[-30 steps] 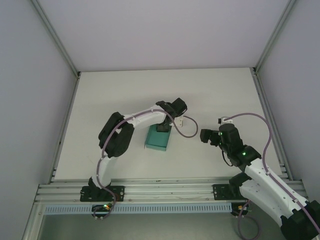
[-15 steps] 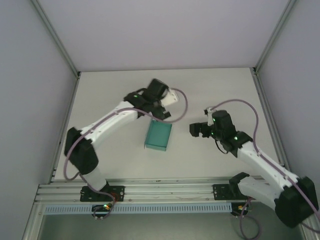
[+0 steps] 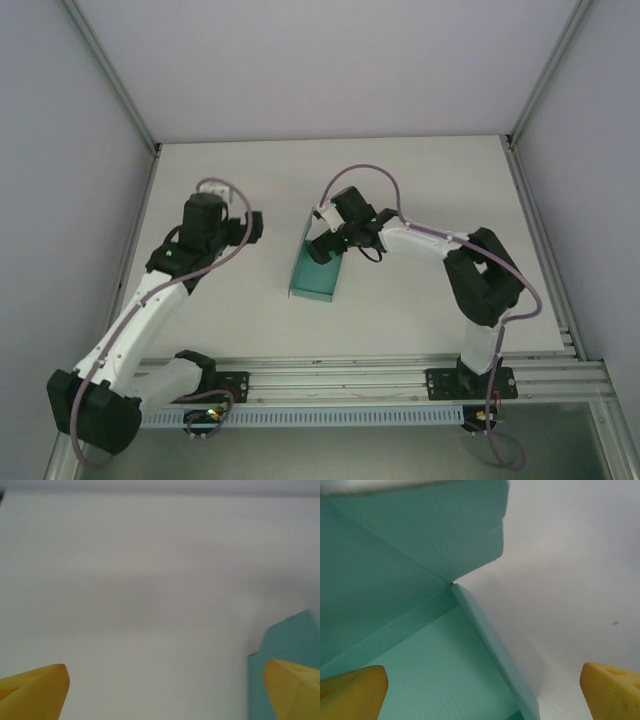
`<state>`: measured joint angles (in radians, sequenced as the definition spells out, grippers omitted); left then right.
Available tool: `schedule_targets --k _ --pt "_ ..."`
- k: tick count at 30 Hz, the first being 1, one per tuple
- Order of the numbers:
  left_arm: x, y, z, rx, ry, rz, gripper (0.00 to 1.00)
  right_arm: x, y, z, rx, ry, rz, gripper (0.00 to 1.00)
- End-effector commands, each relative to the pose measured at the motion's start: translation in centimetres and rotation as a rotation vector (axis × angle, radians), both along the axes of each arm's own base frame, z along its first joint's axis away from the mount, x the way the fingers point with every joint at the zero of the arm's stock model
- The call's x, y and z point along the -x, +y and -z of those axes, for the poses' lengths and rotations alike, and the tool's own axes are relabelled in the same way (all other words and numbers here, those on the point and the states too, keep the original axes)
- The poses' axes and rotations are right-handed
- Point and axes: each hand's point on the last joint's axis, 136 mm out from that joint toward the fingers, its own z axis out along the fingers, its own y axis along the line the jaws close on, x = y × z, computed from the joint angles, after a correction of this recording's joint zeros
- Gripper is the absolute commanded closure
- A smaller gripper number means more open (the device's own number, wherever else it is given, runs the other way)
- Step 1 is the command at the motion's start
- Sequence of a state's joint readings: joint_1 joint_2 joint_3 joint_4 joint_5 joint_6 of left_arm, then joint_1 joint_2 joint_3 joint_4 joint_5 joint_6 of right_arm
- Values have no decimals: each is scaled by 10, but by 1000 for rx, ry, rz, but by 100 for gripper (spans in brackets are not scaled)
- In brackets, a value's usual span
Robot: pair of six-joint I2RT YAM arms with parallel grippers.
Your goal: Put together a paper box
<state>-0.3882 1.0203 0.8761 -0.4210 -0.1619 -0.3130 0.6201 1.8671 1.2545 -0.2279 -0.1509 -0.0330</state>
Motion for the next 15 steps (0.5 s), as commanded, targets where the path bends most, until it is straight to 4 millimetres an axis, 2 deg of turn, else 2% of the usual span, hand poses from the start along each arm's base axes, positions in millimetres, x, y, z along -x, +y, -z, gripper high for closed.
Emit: schedule_targets --k 1,3,5,9,13,15 --pt "16 8 28 131 83 -74 0 3 6 14 23 24 -78 5" --pt "22 14 35 131 81 -97 0 1 8 22 21 34 -81 12" --pt "25 16 37 135 74 -102 0 -4 10 27 13 20 -63 14" --pt "26 16 38 134 75 -96 0 -15 12 33 -15 -16 -15 33" --pt "25 13 40 143 82 -83 0 -16 13 26 -62 -19 28 33" --pt "25 12 42 150 85 -88 0 -18 7 24 -62 -13 95 40"
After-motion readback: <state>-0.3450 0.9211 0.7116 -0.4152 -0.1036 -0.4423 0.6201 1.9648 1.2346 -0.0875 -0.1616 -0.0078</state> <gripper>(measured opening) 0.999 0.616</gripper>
